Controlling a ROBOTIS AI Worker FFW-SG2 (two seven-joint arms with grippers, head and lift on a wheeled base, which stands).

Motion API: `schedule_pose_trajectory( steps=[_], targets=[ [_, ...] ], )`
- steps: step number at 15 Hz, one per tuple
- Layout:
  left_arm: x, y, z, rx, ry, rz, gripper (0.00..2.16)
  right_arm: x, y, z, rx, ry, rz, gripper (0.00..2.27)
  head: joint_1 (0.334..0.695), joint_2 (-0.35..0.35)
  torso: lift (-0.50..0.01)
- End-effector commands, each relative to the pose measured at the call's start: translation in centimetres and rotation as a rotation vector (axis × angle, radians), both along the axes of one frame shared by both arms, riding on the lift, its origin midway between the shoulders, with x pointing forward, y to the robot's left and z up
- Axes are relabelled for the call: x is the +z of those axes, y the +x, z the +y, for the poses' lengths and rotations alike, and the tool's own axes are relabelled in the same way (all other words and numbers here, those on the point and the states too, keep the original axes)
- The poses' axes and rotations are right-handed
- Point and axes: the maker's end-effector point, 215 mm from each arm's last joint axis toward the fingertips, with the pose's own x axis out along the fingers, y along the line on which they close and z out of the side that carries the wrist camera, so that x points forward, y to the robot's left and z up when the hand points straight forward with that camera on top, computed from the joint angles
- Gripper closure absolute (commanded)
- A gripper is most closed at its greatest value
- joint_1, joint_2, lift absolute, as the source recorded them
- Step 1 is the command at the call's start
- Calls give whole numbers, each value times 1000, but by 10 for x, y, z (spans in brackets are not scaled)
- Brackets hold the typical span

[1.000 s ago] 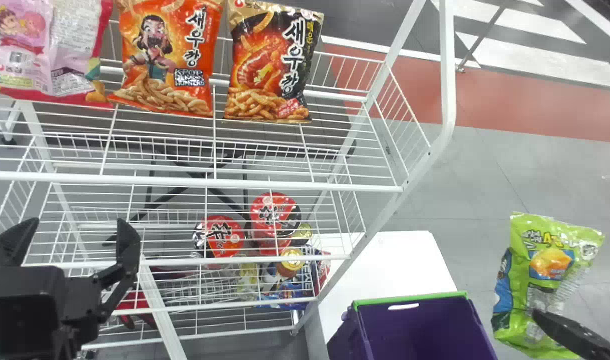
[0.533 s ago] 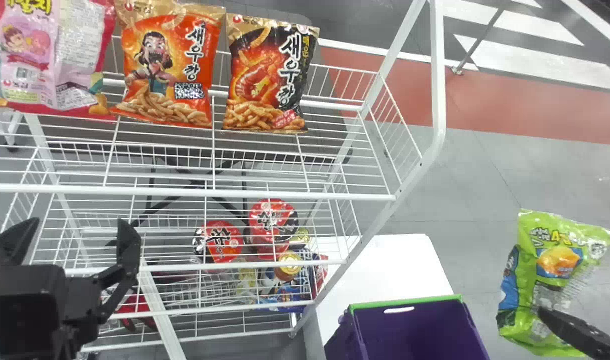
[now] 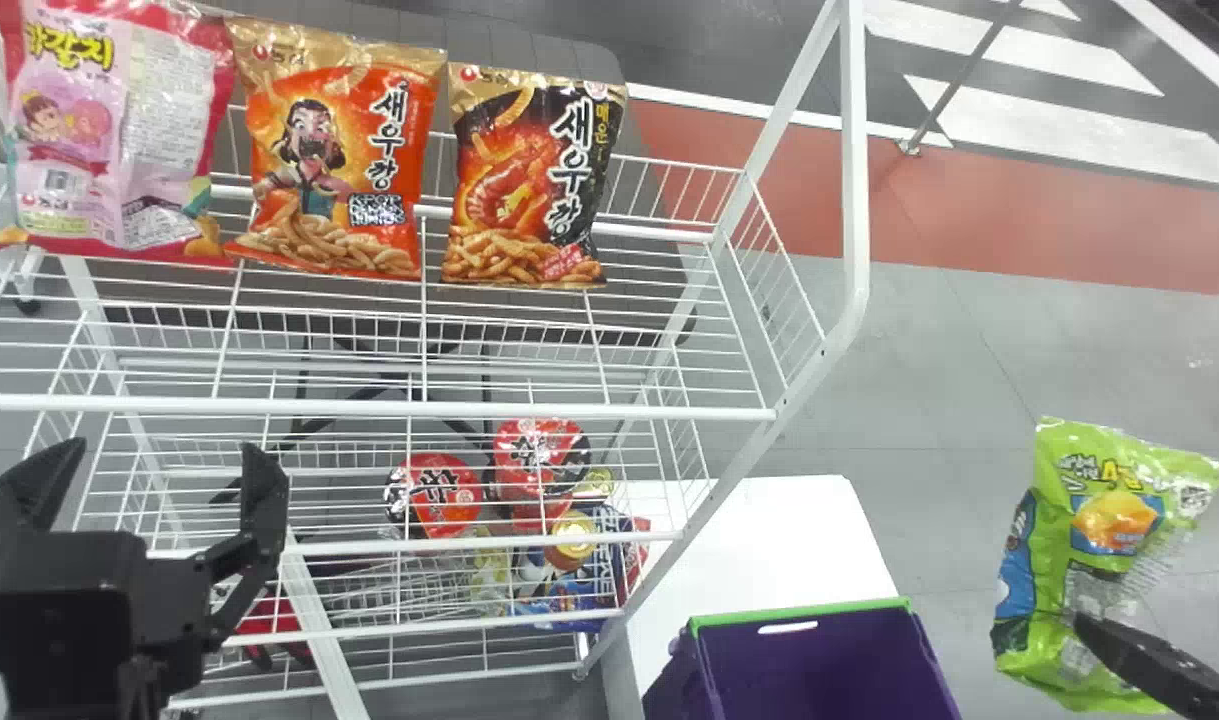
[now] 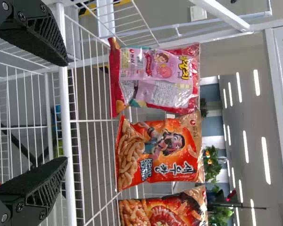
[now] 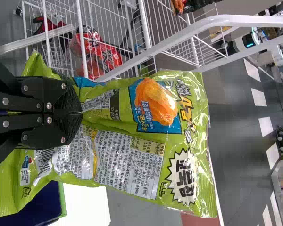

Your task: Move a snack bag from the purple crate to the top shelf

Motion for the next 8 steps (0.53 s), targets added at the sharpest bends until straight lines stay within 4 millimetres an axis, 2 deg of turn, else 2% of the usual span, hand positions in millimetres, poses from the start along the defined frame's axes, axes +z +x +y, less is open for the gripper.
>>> schedule_pose_trajectory(
  steps=[1,8],
  targets=[
    [0,0,0,0,0,0,103,-1,-1,0,-2,7,2,1868,695,-350,-34],
    [0,-3,-2,-2,1,0,103,-4,0,1,-2,15,1,1868,695,-350,-6]
  ],
)
